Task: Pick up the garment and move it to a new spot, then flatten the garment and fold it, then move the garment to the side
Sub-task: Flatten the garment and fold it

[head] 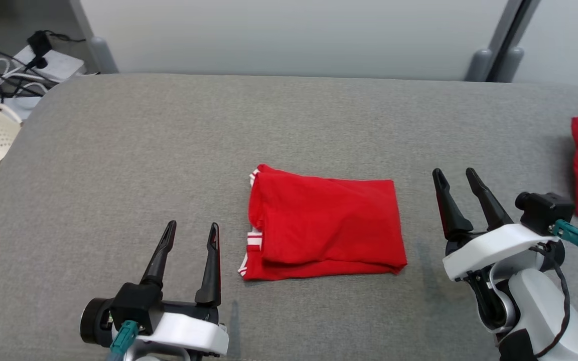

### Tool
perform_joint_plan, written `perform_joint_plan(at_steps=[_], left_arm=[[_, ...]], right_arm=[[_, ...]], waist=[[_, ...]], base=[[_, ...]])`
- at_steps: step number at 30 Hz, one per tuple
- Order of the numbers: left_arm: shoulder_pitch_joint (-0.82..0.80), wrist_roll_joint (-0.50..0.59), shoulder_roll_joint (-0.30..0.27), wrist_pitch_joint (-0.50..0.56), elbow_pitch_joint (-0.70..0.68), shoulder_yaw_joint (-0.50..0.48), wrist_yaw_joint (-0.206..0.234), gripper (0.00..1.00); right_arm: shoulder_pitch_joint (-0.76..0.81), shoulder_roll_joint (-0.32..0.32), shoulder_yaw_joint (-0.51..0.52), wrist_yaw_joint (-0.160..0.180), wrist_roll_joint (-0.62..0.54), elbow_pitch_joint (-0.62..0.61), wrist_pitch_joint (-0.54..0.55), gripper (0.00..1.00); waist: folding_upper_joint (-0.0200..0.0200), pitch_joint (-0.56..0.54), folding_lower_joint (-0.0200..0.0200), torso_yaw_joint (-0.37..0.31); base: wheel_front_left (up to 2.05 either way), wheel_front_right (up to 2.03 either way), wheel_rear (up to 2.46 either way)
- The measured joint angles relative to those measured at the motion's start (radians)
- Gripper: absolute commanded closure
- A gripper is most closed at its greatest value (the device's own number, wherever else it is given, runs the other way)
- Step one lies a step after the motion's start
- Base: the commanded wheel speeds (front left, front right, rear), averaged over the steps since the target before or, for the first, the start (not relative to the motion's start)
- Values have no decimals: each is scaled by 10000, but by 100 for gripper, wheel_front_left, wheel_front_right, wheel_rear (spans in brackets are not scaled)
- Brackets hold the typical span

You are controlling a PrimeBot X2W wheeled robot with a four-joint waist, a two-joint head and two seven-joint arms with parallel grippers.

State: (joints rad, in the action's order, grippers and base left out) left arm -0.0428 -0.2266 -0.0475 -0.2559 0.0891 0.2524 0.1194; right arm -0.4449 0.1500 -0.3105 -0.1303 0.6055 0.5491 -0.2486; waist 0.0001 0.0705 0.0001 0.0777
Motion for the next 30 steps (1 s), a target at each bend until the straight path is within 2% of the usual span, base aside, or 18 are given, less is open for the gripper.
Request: perform_joint_plan(at_steps=[6,13,20,30], left_arm=[[-15,138,4,0,100,-211,-56,0],[255,138,4,0,107,-443,-96,0],[741,153,4,0,109,-681,-100,0],[1499,420,-6,0,242,-840,-230,0]], right_arm=[[734,-125,510,0,-1164,-754,-2,0],[1733,-94,1043,0,-2276,-1620,-13,0],[3027,-48,1463,0,-2546,-2736,-13,0],[4299,-217,1523,0,-2654,-3219,-13,0]], waist=[[0,-200,0,-814],[0,-690,0,-1252],[0,-1182,0,-1396],[0,-1520,-1,-1243]], base=[[0,0,0],[0,0,0],[0,0,0],[0,0,0]])
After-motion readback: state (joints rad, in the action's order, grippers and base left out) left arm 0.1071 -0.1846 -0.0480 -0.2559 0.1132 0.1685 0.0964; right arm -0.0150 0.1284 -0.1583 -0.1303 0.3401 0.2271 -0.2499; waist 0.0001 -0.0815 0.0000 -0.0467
